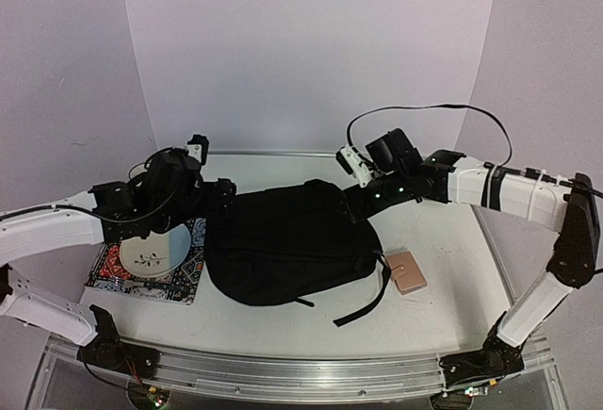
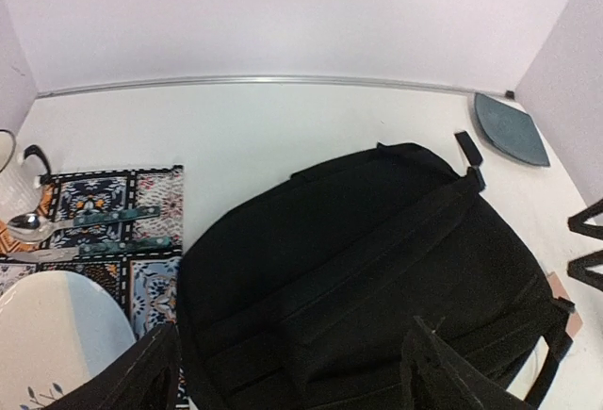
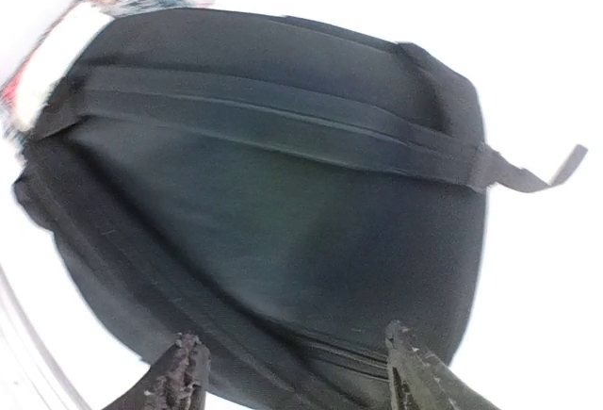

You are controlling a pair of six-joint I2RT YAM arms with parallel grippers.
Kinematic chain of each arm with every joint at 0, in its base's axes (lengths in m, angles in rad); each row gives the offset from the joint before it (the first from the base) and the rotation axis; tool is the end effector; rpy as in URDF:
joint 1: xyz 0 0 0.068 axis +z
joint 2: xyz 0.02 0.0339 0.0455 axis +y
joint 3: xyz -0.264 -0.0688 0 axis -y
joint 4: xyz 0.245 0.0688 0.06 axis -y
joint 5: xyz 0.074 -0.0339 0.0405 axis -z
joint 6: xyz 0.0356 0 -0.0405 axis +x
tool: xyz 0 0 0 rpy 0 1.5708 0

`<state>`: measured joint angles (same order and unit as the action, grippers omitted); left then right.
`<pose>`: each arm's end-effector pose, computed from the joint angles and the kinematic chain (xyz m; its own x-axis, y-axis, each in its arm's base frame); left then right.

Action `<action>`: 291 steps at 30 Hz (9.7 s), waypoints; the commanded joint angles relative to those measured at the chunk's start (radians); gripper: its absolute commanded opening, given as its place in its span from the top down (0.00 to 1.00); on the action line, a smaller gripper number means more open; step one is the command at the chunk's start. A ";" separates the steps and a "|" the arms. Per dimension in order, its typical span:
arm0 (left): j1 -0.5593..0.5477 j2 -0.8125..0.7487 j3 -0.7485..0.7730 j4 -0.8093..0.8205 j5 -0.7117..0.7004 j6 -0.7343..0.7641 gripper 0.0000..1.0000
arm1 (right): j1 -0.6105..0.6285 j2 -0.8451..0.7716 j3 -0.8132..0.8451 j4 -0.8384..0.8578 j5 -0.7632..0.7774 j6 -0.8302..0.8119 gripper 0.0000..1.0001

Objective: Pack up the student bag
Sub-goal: Turn over the student bag at the center of the board, then adjust the student bag at the center of the board, then hold the pocket on the back of the student bag, then grab the pocket on the back of the student bag, then unzip the pocket on the back of the student bag, then pick up the card case from the corner of the board.

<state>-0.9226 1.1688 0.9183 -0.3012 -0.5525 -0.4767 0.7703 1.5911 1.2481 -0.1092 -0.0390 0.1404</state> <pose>0.1705 -0.1942 0.2992 -0.4687 -0.0281 -0.8829 0.2180 0.9649 -0.1464 0.2680 0.2620 0.3037 -0.4114 -0.2043 -0.8883 -0.6700 0.7285 0.1427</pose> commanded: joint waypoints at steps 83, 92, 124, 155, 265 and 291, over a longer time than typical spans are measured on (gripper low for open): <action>-0.167 0.402 0.054 0.117 0.268 0.223 0.37 | 0.183 0.262 0.078 -0.092 0.007 0.146 0.52; -0.269 0.337 -0.018 0.071 0.370 0.192 0.34 | 0.183 0.292 0.081 -0.103 -0.097 0.101 0.50; -0.174 0.266 0.045 0.137 0.265 0.198 0.22 | 0.195 0.147 0.099 -0.164 0.122 0.138 1.00; -0.174 0.401 -0.133 0.258 0.385 0.171 0.58 | 0.195 0.375 0.205 -0.147 0.000 0.033 0.51; -0.141 0.649 0.315 0.079 0.246 0.412 0.07 | -0.165 -0.123 -0.353 -0.140 0.112 0.329 0.02; -0.146 0.509 0.246 0.062 0.260 0.275 0.06 | -0.198 0.069 -0.374 -0.347 0.075 0.276 0.02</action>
<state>-1.0668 1.7333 1.1680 -0.2462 -0.3066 -0.1847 0.5762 1.6350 0.8979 -0.3607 0.0751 0.4557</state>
